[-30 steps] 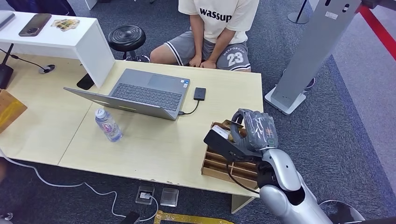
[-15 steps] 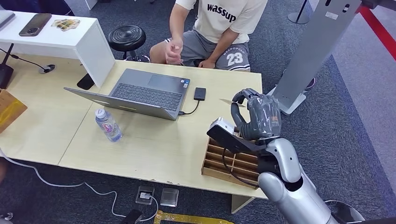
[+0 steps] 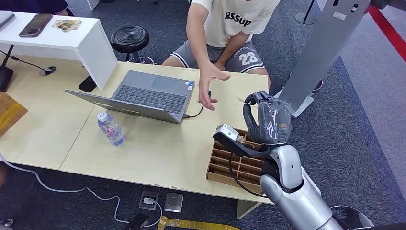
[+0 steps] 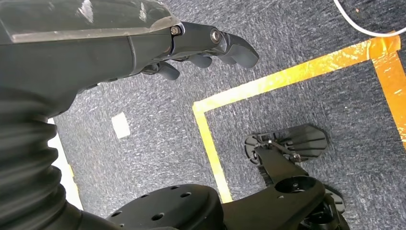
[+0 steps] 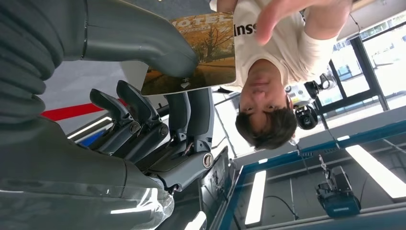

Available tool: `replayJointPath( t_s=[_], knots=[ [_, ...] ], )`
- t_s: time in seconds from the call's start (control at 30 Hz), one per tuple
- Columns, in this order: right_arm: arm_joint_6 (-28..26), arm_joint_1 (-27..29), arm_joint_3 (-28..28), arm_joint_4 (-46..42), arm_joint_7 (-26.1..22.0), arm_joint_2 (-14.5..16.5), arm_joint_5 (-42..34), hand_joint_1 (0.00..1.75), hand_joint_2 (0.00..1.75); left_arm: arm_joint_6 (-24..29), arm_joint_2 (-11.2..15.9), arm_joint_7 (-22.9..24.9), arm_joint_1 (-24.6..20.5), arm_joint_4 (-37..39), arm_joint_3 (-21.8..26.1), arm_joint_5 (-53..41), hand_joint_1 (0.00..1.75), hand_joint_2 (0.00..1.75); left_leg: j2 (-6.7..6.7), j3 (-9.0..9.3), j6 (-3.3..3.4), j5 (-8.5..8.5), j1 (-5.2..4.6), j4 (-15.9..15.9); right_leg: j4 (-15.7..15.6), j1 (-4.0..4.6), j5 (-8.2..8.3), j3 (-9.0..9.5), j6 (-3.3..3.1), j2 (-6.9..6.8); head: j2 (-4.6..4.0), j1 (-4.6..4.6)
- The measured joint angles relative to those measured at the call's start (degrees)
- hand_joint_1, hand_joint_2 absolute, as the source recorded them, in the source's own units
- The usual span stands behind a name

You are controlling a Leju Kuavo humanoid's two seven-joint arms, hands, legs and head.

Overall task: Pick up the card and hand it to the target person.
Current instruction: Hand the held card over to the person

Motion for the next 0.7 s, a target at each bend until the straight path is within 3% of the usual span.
replayJointPath(
  t_s=[0.33, 0.47, 0.6, 0.7],
  knots=[
    [-1.6, 0.0, 0.0, 2.8, -0.2, 1.2, 0.4, 1.66, 1.75, 0.0, 0.0, 0.0, 0.0, 0.0, 0.0, 0.0, 0.00, 1.75, 0.00, 0.00, 0.00, 0.00, 0.00, 0.0, 0.0, 0.00, 0.00, 0.00, 0.00, 0.00, 0.00, 0.01],
    [-1.9, -0.1, 0.0, 3.7, -0.3, 1.6, 0.0, 0.00, 1.75, 0.0, 0.0, -0.4, 0.0, 0.0, 0.0, 0.0, 0.00, 1.75, 0.00, 0.00, 0.00, 0.00, 0.00, 0.0, 0.0, 0.00, 0.00, 0.00, 0.00, 0.00, 0.00, 0.02],
    [-2.3, -0.1, 0.1, 4.4, -0.3, 2.0, -0.5, 0.00, 1.75, 0.0, 0.0, -0.7, 0.0, 0.0, 0.0, -0.2, 0.00, 0.00, 0.00, 0.00, 0.00, 0.00, 0.00, 0.0, 0.0, 0.00, 0.00, 0.00, 0.00, 0.00, 0.00, 0.02],
    [-2.6, -0.1, 0.1, 4.9, -0.2, 2.2, -0.8, 0.00, 1.75, 0.0, 0.0, -0.8, 0.0, 0.0, 0.0, -0.1, 0.00, 0.00, 0.00, 0.00, 0.00, 0.00, 0.00, 0.0, 0.0, 0.00, 0.00, 0.00, 0.00, 0.00, 0.00, 0.02]
  ],
)
